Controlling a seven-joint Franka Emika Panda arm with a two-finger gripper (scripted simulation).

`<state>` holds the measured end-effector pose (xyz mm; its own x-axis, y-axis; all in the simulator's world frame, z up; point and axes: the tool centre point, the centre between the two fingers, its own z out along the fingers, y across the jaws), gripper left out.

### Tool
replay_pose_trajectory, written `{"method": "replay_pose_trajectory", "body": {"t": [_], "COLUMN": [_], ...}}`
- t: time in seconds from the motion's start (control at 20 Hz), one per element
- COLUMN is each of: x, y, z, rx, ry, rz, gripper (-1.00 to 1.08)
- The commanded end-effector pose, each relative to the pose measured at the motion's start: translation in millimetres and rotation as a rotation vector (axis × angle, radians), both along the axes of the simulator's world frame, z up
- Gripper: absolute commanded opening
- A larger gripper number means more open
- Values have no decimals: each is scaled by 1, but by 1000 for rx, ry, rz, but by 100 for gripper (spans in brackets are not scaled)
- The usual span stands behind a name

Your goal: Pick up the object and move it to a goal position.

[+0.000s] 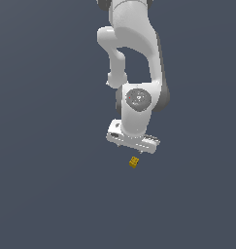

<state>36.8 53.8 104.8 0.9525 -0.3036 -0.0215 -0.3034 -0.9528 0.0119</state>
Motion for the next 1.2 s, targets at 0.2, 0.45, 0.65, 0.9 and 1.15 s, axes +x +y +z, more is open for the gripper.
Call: {"method": "replay_pose_trajectory", "body": {"t": [0.2, 0.45, 0.65, 0.9, 1.15], "x": [14, 20, 22, 22, 22], "y": [20, 30, 35, 36, 36], "z": [-18, -27, -31, -32, -42], "rx": [1, 1, 2, 2, 2], "ry": [-14, -21, -24, -24, -24], "rz": [-123, -184, -211, -216, -217], "gripper": [100, 100, 100, 100, 100]}}
